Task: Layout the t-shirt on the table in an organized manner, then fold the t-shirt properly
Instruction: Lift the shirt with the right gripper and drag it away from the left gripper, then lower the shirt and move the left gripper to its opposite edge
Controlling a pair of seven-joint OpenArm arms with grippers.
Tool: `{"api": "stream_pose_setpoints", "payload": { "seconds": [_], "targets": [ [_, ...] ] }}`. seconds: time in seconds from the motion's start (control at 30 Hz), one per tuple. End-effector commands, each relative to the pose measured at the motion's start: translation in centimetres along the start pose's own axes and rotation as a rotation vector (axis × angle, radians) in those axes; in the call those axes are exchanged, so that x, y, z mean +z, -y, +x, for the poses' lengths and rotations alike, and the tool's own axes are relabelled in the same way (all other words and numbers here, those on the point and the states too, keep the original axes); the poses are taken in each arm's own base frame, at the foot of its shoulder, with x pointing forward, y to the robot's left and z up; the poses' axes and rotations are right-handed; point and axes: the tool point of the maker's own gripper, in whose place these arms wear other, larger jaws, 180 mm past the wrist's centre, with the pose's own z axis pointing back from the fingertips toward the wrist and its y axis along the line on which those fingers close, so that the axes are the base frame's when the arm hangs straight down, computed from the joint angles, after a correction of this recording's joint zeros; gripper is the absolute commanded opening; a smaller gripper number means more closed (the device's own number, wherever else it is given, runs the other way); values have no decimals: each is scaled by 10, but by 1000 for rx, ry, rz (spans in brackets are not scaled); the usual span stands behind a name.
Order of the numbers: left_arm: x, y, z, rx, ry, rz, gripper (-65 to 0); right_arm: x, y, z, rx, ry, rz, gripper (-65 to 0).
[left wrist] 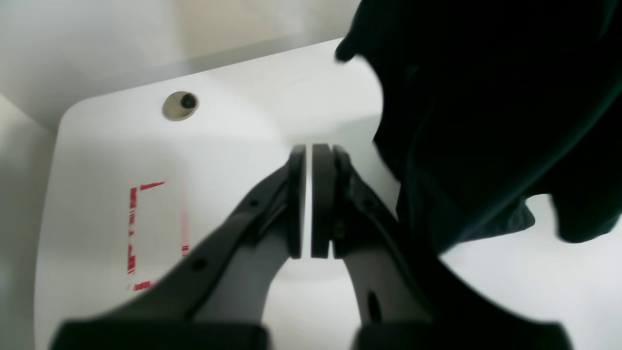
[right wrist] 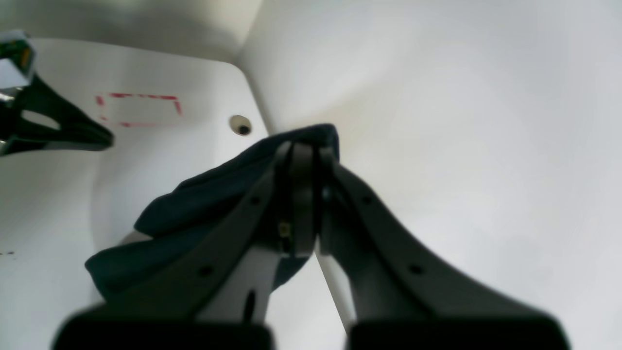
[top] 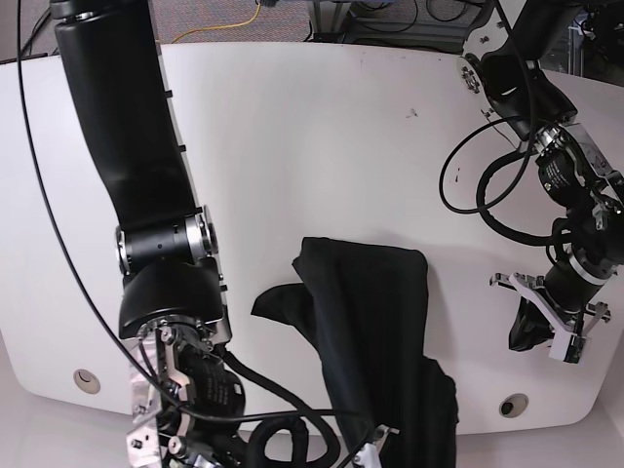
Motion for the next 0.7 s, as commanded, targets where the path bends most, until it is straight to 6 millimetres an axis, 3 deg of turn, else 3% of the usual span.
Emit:
{"api": "stream_pose_setpoints", "payload": {
  "seconds": [0.0,0.17,0.27,0.43,0.47,0.67],
  "targets": [
    [5,-3,21,-16,71,7,-650,12,18,18,36,34,-64,-650],
    [5,-3,21,-16,71,7,-650,34,42,7,53,11,-158,-650],
    [4,-3,20,-13,68,6,-650,42,44,-23,35,-31,-180,-650],
    [3,-2,17,-8,62,2,-650,46,29,-75,-4,-106,-173,-650],
    [2,0,12,-4,48,-2,-650,47,22,-91,-17,-130,-167,-650],
    [-6,4,-18,38,-23,-32,-650,50,-7,-136,-54,-193,-140,-650]
  ]
}}
